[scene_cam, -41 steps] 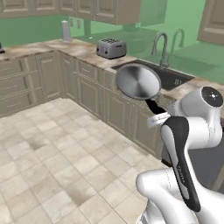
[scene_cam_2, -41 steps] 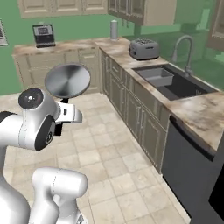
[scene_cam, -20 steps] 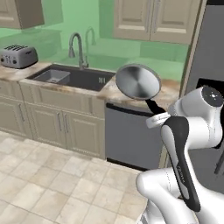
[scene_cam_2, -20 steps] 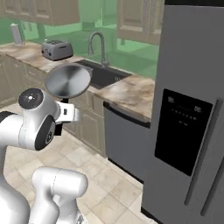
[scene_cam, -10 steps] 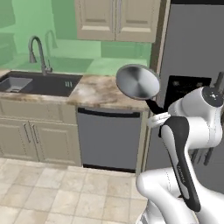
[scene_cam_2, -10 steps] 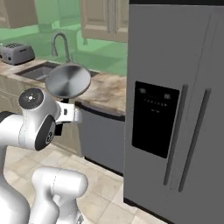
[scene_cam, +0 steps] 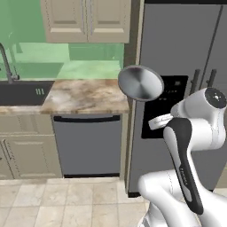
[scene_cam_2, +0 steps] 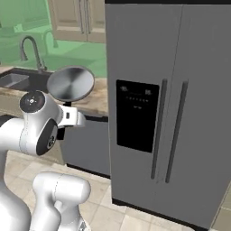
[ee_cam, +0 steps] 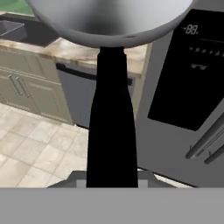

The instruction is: Move the pot and pan from the stove into the sink.

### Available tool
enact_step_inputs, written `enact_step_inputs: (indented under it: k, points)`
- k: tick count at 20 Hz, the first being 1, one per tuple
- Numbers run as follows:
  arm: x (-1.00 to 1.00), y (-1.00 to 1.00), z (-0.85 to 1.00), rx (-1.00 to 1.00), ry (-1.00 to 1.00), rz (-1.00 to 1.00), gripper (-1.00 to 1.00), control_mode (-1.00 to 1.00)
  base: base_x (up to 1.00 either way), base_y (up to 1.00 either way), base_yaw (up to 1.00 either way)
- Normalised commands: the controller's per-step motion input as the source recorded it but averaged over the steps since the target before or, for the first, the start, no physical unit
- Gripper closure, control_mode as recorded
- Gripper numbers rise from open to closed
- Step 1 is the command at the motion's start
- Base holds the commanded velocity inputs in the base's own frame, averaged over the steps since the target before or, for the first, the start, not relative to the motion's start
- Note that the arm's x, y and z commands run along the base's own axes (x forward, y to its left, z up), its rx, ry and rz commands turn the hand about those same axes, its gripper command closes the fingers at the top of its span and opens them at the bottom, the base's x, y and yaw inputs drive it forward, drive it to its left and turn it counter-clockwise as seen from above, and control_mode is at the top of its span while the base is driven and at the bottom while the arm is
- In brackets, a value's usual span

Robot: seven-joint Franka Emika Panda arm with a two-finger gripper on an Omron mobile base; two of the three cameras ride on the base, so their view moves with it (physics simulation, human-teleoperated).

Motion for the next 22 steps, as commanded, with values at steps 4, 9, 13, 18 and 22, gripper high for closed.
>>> enact_step_inputs:
  k: [4, 9, 13, 18, 22]
  points:
    - [0.0, 0.0, 0.0, 0.0, 0.0, 0.0, 1.0, 1.0, -0.06, 0.01, -0.01]
    - [0.0, 0.0, 0.0, 0.0, 0.0, 0.0, 1.0, 1.0, 0.04, 0.52, -0.02]
    - [0.0, 0.0, 0.0, 0.0, 0.0, 0.0, 1.0, 1.0, 0.08, 0.83, -0.04]
    - [0.0, 0.0, 0.0, 0.0, 0.0, 0.0, 1.0, 1.0, 0.05, 0.91, -0.05]
    - [0.0, 0.0, 0.0, 0.0, 0.0, 0.0, 1.0, 1.0, 0.03, 0.92, -0.05]
